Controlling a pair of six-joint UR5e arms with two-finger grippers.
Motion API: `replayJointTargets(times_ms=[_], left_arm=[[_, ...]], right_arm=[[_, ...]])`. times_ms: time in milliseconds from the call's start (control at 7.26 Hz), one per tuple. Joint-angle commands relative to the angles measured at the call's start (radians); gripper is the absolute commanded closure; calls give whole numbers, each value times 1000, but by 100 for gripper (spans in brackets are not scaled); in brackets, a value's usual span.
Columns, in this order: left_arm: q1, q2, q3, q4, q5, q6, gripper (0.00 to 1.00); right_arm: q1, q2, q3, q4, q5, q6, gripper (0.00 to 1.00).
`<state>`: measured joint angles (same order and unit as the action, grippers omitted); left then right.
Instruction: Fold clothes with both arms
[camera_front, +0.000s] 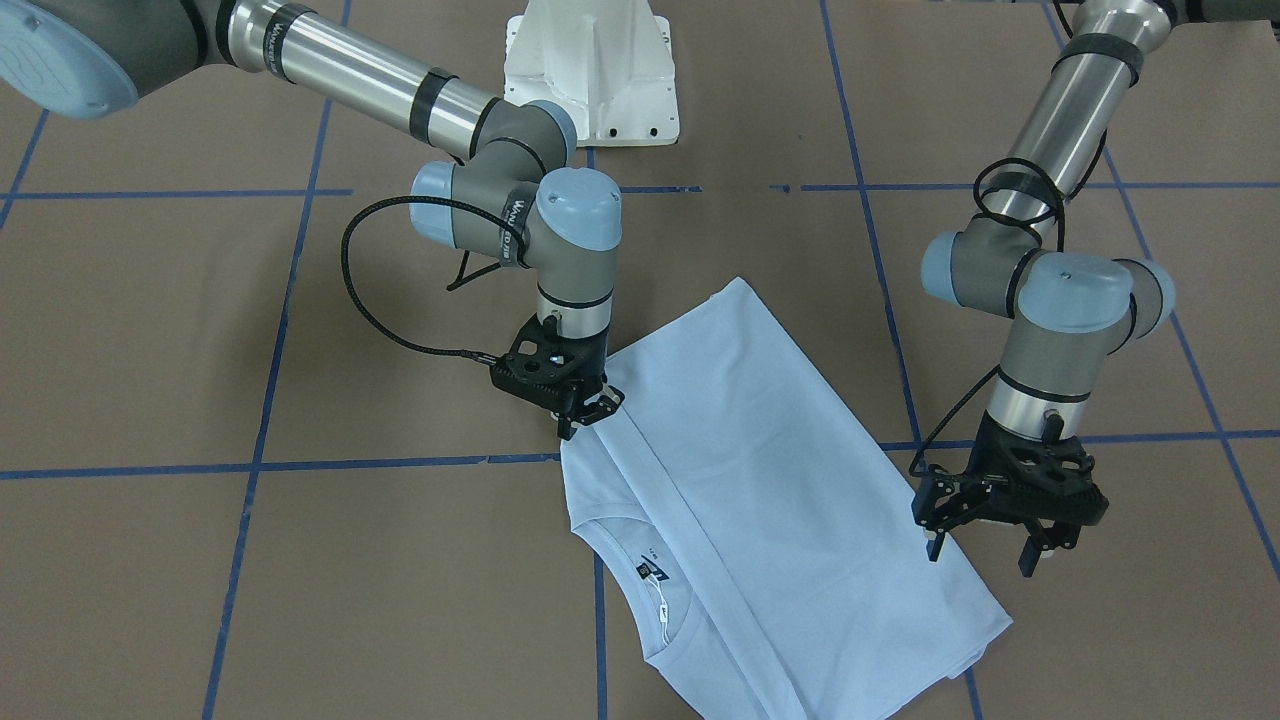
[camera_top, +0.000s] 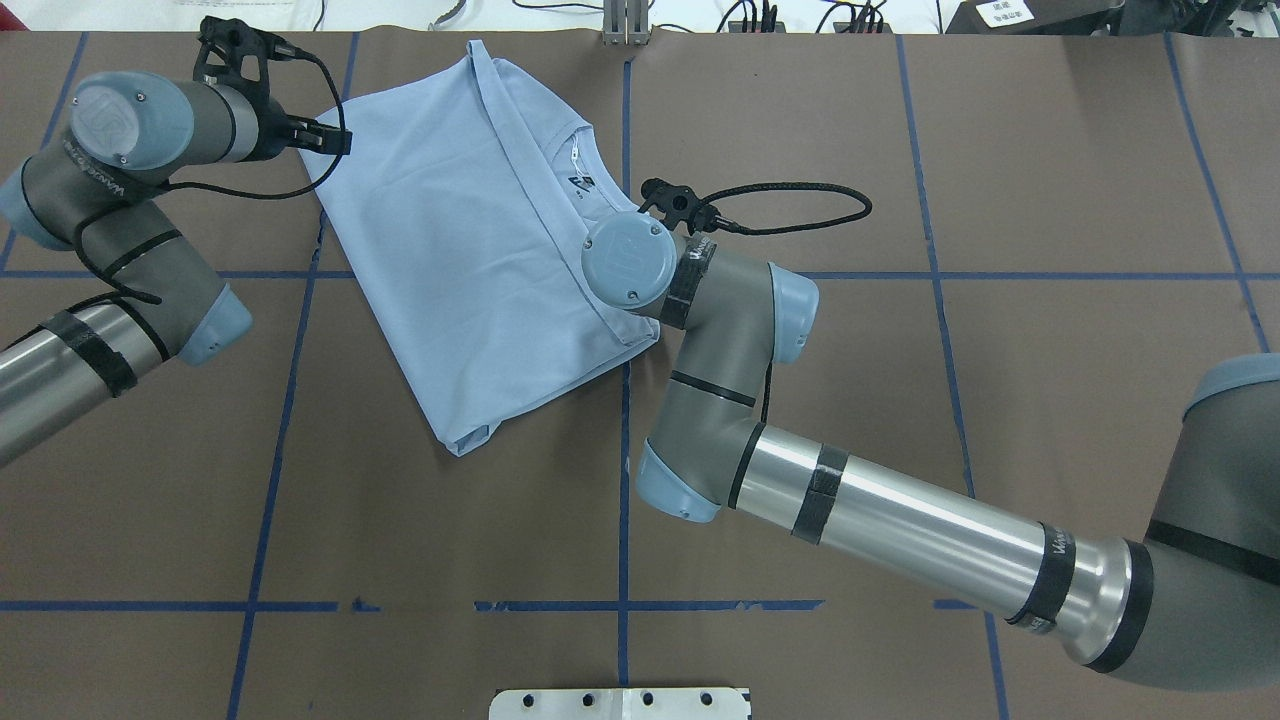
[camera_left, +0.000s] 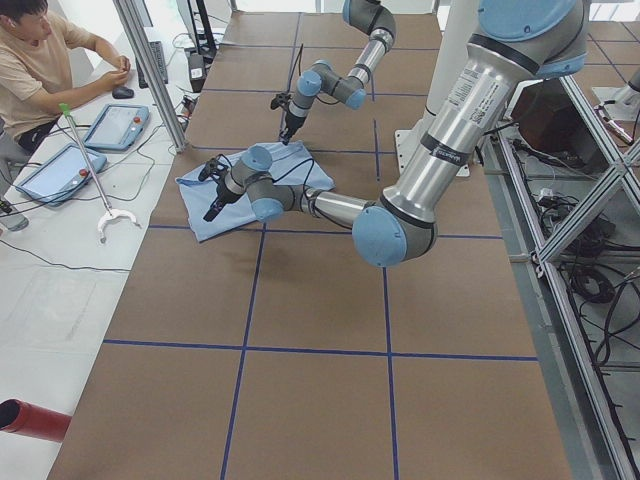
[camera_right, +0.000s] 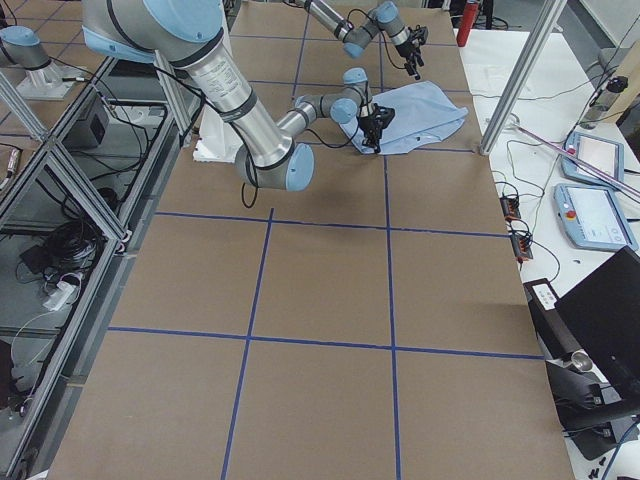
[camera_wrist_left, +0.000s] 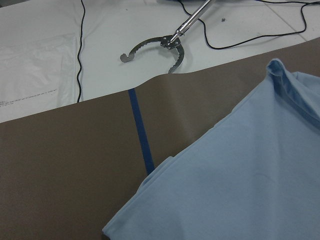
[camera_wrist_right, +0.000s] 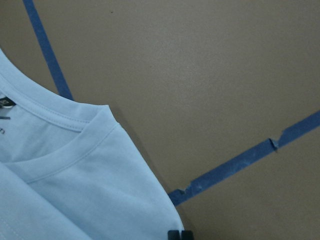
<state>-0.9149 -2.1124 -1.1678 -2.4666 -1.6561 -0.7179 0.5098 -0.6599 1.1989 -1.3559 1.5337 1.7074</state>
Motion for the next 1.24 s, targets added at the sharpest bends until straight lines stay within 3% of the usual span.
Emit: replayJointTargets(times_ms=[0,275,551,826,1102], left_arm=[[2,0,-1,0,-1,-2,0],[7,0,-3,0,-1,-18,0],[7,0,-9,0,-1,-20,0],[8,0,-22,0,-1,-20,0],[8,0,-32,0,-2,-21,0]], right_arm=[[1,-15,51,-2,2,-5,100],[1,-155,221,-11,-1,-5,100],[-100,-355,489,-15,-100,5,100],[-244,-501,745,-163,-196,84,100],[-383,-547,786,-189,-317,158,100]])
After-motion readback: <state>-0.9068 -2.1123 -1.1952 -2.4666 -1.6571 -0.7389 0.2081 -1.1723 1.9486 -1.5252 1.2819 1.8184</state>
